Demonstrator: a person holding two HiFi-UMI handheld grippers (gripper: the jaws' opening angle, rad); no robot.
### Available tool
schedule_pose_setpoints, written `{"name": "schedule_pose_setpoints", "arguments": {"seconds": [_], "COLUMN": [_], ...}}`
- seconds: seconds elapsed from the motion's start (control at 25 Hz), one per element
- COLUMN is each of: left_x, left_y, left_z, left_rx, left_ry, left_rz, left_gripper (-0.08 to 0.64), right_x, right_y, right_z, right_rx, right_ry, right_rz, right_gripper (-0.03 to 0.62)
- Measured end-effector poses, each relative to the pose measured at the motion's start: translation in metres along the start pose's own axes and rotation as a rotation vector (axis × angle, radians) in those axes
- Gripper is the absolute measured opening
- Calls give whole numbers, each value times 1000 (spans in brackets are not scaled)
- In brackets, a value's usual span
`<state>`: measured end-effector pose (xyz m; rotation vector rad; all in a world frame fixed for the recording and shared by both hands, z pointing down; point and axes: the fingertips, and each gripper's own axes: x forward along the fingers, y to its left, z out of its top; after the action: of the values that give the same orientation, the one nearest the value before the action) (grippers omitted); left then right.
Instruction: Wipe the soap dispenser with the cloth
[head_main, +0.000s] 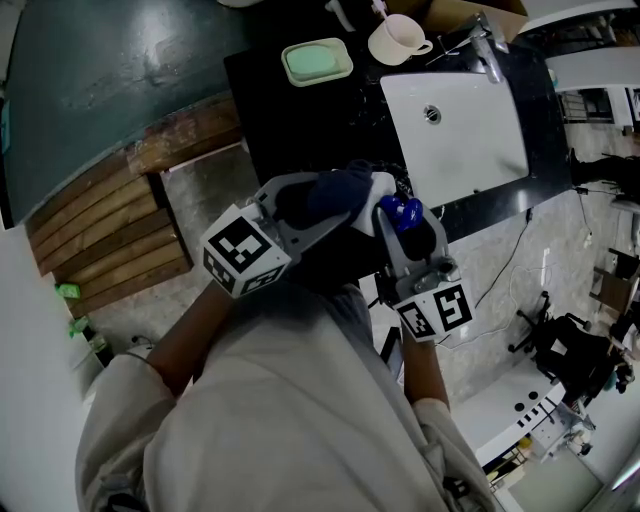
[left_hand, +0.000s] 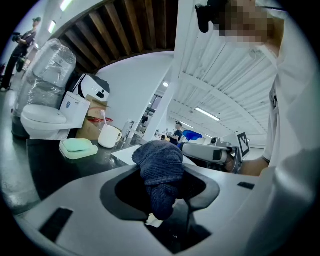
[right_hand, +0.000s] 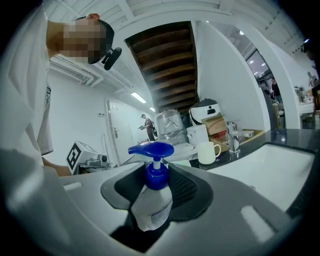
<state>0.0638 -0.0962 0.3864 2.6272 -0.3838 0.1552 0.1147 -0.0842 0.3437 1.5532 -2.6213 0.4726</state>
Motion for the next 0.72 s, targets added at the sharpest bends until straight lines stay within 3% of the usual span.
{"name": "schedule_pose_setpoints", "arguments": {"seconds": [0.72], "left_x": [-1], "left_y": [9], "left_z": [-11], "left_rx": [-25], "left_ry": [21], "left_rz": [13], "left_gripper": [179], "right_x": [-1], "right_y": [-1], "right_z": [1], "right_rx": [4], "right_ry": [3], "right_rz": [3], "right_gripper": [140]}}
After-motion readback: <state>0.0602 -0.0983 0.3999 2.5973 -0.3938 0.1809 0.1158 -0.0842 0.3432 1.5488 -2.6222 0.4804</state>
